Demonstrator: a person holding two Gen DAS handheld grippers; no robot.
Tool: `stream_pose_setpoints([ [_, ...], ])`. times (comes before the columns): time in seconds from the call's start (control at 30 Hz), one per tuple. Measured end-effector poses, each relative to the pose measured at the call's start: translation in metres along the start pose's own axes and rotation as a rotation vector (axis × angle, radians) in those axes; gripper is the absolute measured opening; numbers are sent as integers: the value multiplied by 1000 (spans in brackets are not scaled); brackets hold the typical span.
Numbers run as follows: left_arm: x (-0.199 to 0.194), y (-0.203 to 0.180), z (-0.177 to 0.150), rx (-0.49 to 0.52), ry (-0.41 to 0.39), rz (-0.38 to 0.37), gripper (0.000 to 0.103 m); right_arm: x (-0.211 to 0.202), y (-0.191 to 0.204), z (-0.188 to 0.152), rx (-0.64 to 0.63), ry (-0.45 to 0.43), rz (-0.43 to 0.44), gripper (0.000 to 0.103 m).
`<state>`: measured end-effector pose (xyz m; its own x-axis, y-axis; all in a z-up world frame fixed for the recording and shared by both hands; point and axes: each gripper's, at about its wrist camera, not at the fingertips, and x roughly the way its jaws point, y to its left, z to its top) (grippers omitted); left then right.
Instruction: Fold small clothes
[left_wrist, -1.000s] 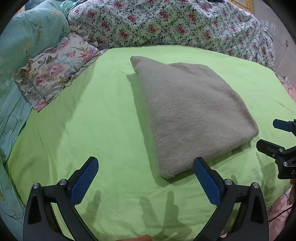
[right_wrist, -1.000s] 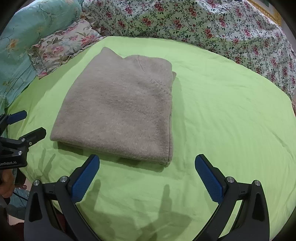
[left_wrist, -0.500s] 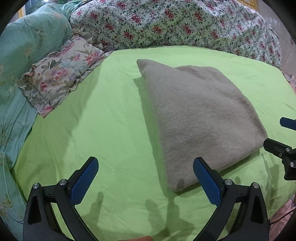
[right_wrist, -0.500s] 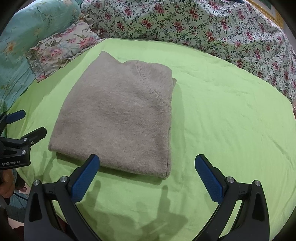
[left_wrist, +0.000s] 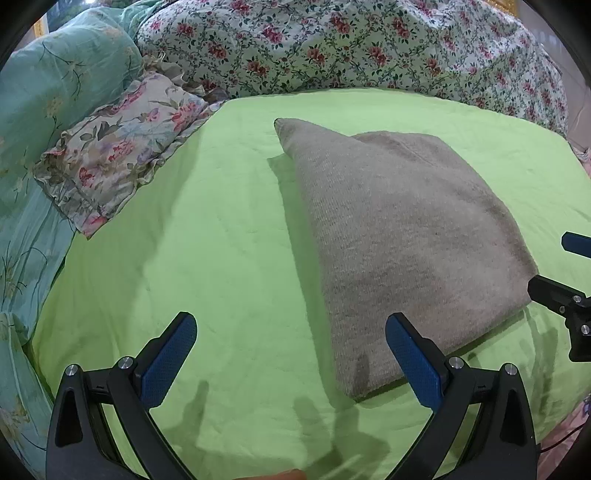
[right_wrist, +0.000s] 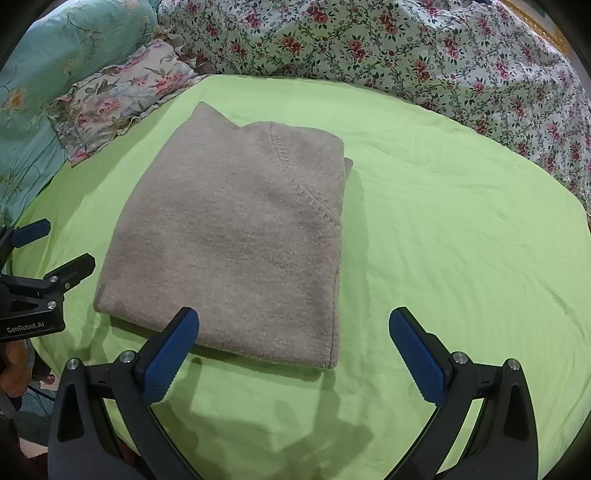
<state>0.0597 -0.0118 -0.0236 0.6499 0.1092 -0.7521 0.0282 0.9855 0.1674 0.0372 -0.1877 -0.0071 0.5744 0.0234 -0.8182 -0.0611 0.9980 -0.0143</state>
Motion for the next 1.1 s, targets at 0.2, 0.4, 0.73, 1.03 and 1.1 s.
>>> stream_pose_setpoints([
  [0.2,-1,0,5,0,-3,-2,102,0,-1,6,2,-1,3,103],
  [0.4,-3,-2,7,1,-9,-5,102,-1,-1,9,2,-1,0,103],
  [0.73,-6,-4,8,1,-16,-2,102,-1,-2,14,-3,3,2,103],
  [1.03,-8,-7,8,9,-23,-2,102,-1,-2,16,-2,0,7,103],
  [1.1,-9,-7,8,11,-25,-2,102,-1,-2,16,-1,2,7,103],
])
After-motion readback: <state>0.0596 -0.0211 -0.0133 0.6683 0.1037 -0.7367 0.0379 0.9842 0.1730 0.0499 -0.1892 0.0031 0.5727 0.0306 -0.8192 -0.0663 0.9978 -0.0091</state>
